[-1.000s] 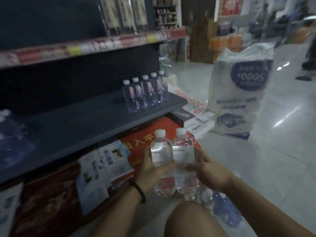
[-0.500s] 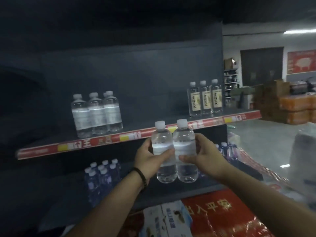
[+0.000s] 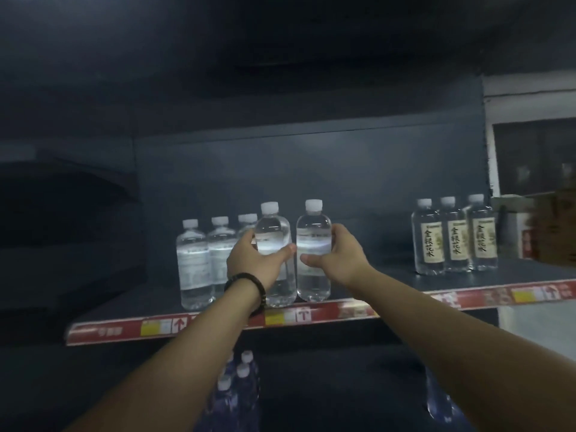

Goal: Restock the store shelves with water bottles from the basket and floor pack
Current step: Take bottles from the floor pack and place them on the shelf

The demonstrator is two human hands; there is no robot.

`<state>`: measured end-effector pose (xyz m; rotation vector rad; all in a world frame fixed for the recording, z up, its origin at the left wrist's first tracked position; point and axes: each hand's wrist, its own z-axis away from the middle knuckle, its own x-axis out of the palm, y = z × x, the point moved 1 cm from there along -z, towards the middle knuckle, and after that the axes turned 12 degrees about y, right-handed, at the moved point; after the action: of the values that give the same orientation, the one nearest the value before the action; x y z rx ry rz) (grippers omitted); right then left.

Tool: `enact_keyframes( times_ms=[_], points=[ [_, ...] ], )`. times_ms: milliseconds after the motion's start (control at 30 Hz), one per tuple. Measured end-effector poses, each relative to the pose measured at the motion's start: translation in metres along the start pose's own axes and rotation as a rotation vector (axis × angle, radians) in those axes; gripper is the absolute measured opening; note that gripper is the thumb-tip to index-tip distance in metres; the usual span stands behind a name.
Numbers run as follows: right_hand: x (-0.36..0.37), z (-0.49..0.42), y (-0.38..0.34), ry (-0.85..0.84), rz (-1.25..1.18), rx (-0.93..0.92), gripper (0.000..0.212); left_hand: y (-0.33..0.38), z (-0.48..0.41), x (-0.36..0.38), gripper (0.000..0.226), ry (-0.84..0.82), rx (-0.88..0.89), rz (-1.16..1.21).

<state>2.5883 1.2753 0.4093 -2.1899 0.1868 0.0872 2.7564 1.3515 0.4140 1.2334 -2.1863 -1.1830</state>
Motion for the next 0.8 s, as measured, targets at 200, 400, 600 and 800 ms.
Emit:
enact_keyframes(
  times_ms=[200, 400, 600, 800],
  points=[
    [0.049, -0.026, 0.027, -0.011, 0.015, 0.041, 0.057, -0.034, -0.021, 0.009, 0.089, 0.129, 0.023, -0.192],
    [0.066, -0.044, 0.042, -0.134, 0.151, -0.057, 0.066, -0.044, -0.026, 0.026, 0.093, 0.178, 0.107, -0.493],
    [0.078, -0.046, 0.056, -0.181, 0.2, -0.06, 0.066, -0.053, -0.029, 0.03, 0.103, 0.173, 0.134, -0.499],
    [0.096, -0.049, 0.06, -0.142, 0.234, -0.016, 0.065, -0.063, -0.033, 0.034, 0.106, 0.137, 0.123, -0.521]
  ],
)
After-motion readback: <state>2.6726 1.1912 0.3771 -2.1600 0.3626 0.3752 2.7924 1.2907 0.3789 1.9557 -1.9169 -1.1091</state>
